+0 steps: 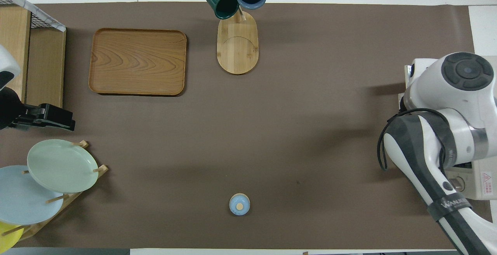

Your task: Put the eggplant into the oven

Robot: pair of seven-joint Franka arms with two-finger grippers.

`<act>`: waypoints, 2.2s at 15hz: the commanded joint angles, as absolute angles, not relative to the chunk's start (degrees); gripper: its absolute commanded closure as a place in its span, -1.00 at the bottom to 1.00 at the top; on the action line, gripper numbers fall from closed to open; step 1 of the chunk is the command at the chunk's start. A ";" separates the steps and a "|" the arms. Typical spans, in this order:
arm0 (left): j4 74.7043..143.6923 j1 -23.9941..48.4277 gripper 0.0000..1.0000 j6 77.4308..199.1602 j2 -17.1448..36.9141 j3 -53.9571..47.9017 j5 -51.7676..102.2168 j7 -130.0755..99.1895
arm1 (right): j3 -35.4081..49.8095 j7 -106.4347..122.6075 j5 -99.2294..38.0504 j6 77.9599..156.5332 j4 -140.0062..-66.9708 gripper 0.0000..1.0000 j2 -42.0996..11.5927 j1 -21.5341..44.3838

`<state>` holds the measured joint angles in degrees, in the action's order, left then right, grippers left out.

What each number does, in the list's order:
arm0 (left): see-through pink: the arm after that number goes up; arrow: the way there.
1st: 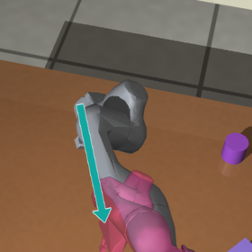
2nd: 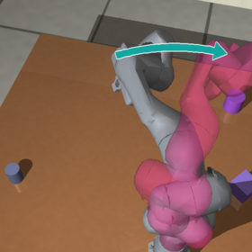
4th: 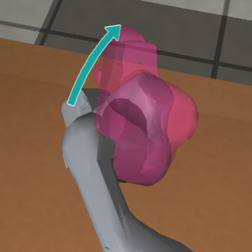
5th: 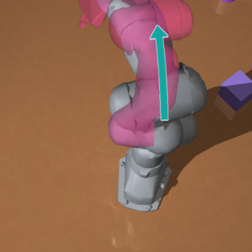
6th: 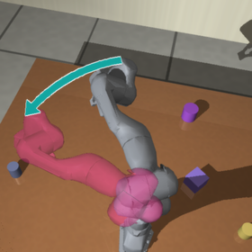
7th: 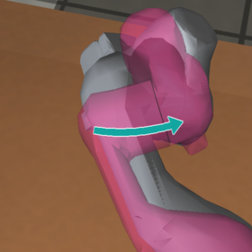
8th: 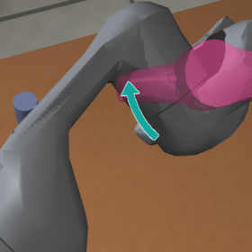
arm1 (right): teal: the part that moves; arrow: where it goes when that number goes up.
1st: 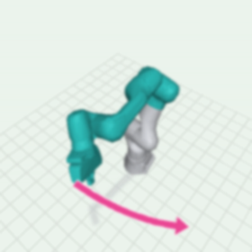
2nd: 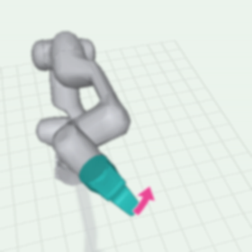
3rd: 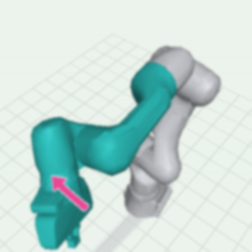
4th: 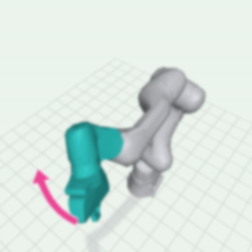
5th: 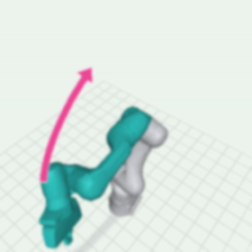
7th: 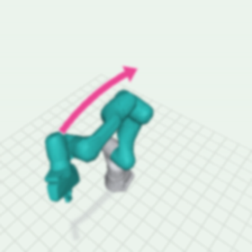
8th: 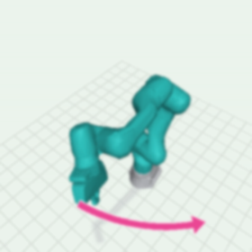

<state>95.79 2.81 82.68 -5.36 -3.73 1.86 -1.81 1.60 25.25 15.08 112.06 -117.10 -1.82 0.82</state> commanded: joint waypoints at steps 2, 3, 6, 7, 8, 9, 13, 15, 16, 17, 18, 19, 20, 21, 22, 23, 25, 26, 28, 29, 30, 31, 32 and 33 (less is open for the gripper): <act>95.62 3.25 -1.00 82.00 -5.54 -3.08 1.93 -1.58 | 0.44 32.42 17.93 108.46 -112.68 1.00 -2.64 -4.12; 95.62 3.08 -1.00 82.00 -5.45 -3.08 1.93 -1.67 | 0.53 33.30 17.93 108.20 -112.59 1.00 -2.64 -5.09; 95.71 2.72 -1.00 82.00 -5.54 -3.16 1.93 -1.58 | 0.53 34.45 17.67 105.92 -111.89 1.00 -1.59 -6.59; 95.63 2.64 -1.00 82.00 -5.45 -3.16 1.93 -1.58 | 0.70 34.28 16.10 102.60 -109.54 1.00 -0.89 -6.33; 95.63 2.55 -1.00 82.09 -5.45 -3.16 1.93 -1.58 | 0.79 34.02 13.21 98.74 -105.86 0.95 -0.88 -6.07; 95.62 2.37 -1.00 82.18 -5.45 -3.43 1.93 -1.58 | 0.97 33.67 11.01 95.57 -102.34 0.77 -1.23 -5.89; 95.62 2.02 -1.00 82.27 -5.45 -3.60 1.93 -1.58 | 1.23 26.30 4.23 89.57 -93.18 -0.97 -1.32 -3.09; 95.62 1.93 -1.00 82.27 -5.45 -3.69 1.93 -1.58 | 1.23 21.64 3.69 88.42 -90.89 -1.00 -1.84 -1.76; 95.62 1.93 -1.00 82.27 -5.45 -3.60 1.93 -1.58 | 1.23 17.97 3.69 88.16 -91.40 -1.00 -1.93 -1.24; 95.62 1.93 -1.00 82.27 -5.45 -3.60 1.93 -1.58 | 1.14 14.01 3.34 86.41 -91.23 -1.00 -1.93 -1.23; 95.62 1.93 -1.00 82.18 -5.45 -3.60 1.93 -1.58 | 1.14 11.10 2.90 85.44 -90.80 -1.00 -1.93 -1.06; 95.62 1.67 -1.00 82.18 -5.45 -3.69 1.93 -1.58 | 1.23 9.94 2.90 84.82 -90.70 -1.00 -1.93 -0.97; 95.62 1.58 -1.00 82.26 -5.45 -3.69 1.93 -1.58 | 1.14 9.76 2.81 84.12 -90.79 -1.00 -1.50 -1.05; 95.62 1.58 -1.00 82.27 -5.45 -3.78 1.93 -1.58 | 1.14 9.76 2.55 84.02 -91.14 -1.00 -1.06 -1.05; 95.62 1.50 -1.00 82.27 -5.45 -3.78 1.93 -1.58 | 1.06 9.49 2.55 83.85 -91.40 -1.00 -0.62 -0.97; 95.62 1.49 -1.00 82.35 -5.62 -3.78 1.93 -1.58 | 1.14 8.10 2.64 83.76 -91.58 -1.00 -0.62 -0.97; 95.71 1.32 -1.00 82.70 -5.71 -3.87 1.93 -1.76 | 1.06 6.16 2.64 83.85 -91.58 -1.00 -0.70 -0.88; 95.63 1.41 -1.00 82.79 -5.71 -3.78 1.93 -1.76 | 1.14 5.63 2.64 84.20 -91.15 -1.00 -1.05 -0.97; 95.71 1.41 -1.00 82.71 -6.06 -3.60 1.93 -2.10 | 0.97 5.36 2.37 84.11 -90.62 -1.00 -2.19 -1.40; 95.71 1.41 -1.00 82.79 -6.15 -3.60 1.93 -2.11 | 0.97 5.36 2.55 84.20 -90.62 -1.00 -2.20 -1.67; 95.80 1.41 -1.00 82.79 -6.15 -3.60 1.93 -2.02 | 0.88 5.27 2.90 84.11 -90.53 -1.00 -2.02 -1.58; 95.80 1.32 -1.00 82.79 -6.15 -3.60 1.93 -2.02 | 1.05 5.10 3.60 84.20 -90.53 -1.00 -1.93 -1.32; 95.80 1.41 -1.00 82.62 -6.15 -3.43 1.93 -1.93 | 1.14 5.10 3.69 84.20 -90.61 -1.00 -1.93 -1.32; 95.80 1.32 -1.00 82.53 -6.15 -3.43 1.93 -2.02 | 1.14 4.58 3.69 84.20 -90.62 -1.00 -1.93 -1.32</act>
<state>95.62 1.90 82.73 -5.41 -3.36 1.86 -1.82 0.79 6.00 4.27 84.92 -91.91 -1.35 -0.93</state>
